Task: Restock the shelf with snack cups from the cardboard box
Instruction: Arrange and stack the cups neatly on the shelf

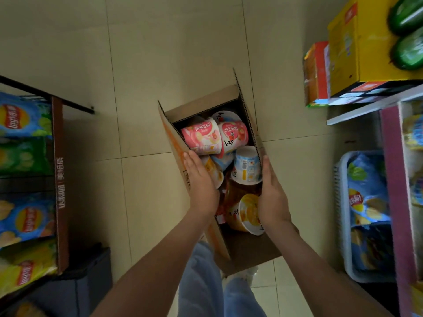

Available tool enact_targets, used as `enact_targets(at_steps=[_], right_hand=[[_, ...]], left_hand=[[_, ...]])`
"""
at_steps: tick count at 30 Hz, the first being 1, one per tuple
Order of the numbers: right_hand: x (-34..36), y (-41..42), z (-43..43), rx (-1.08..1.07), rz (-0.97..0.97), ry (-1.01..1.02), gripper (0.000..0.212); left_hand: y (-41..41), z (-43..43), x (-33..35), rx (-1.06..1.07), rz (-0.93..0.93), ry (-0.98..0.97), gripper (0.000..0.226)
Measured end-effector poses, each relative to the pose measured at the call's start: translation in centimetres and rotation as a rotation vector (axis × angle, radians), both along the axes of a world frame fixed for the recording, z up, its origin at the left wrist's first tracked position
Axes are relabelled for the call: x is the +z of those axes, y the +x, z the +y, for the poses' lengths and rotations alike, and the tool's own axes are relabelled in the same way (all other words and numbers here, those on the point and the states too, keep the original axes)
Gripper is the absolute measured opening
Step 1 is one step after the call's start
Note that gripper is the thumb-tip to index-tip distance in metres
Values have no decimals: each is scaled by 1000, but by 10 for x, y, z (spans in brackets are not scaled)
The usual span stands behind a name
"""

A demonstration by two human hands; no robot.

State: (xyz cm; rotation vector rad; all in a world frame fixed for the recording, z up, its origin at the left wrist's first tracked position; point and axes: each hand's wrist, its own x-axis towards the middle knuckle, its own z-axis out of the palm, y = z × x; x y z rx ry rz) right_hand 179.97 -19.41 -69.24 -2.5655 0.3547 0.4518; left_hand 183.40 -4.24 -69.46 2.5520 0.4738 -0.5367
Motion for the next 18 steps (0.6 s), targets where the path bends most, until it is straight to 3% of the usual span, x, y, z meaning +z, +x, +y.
enact_targets(at_steps=[6,18], right_hand=[[1,19,4,-13,54,8,84],[0,93,7,-126,-27,88,84]], left_hand=[[33,0,-6,-56,28,-36,94],[128,25,-6,-341,-56,-75,110]])
